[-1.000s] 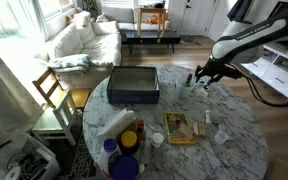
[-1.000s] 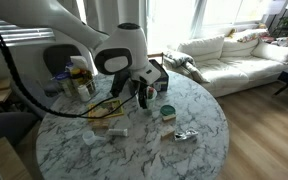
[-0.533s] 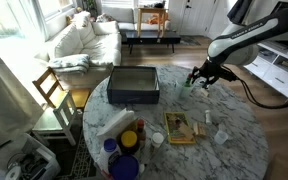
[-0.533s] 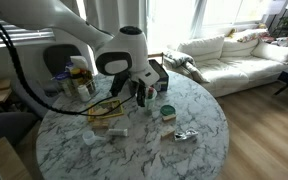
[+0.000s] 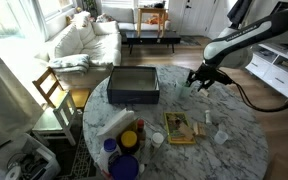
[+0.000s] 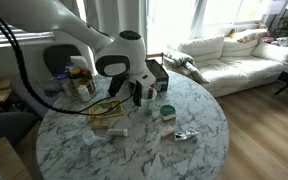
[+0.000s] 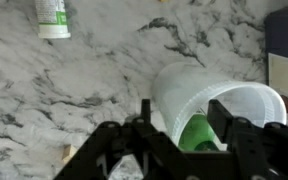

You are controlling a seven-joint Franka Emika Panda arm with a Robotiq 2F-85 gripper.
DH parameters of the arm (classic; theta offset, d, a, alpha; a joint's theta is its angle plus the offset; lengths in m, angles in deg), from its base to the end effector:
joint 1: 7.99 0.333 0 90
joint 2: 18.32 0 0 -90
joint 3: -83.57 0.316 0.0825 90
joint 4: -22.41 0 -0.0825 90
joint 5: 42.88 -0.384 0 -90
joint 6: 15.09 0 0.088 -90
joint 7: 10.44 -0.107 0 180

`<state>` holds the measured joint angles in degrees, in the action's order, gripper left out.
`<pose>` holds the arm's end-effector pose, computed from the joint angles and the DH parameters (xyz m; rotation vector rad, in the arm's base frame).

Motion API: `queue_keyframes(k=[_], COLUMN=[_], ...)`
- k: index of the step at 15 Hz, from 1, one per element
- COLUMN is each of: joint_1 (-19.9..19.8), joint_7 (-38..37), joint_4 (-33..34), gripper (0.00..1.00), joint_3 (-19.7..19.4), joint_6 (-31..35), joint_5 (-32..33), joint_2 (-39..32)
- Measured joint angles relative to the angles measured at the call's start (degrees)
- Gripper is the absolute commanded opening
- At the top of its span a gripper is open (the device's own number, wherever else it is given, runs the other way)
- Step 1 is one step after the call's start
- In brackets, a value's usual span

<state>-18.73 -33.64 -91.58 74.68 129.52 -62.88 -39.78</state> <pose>0.5883 -0.2088 0.2919 -2.5949 1.4186 -0.2420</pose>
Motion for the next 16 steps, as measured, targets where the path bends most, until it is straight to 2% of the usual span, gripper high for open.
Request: queue_keyframes(k=[4, 7, 16], joint_1=[0.00, -0.23, -0.38], joint_7=[0.61, 3.21, 12.87], joint_4=[-0.01, 0.00, -0.78], gripper=[0.00, 0.00, 0.01], joint_3=[0.92, 1.80, 4.97], joint_6=[-0.06, -1.41, -12.07], joint_5=[-1.00, -2.73, -4.89], joint_2=[-1.03, -0.78, 3.83])
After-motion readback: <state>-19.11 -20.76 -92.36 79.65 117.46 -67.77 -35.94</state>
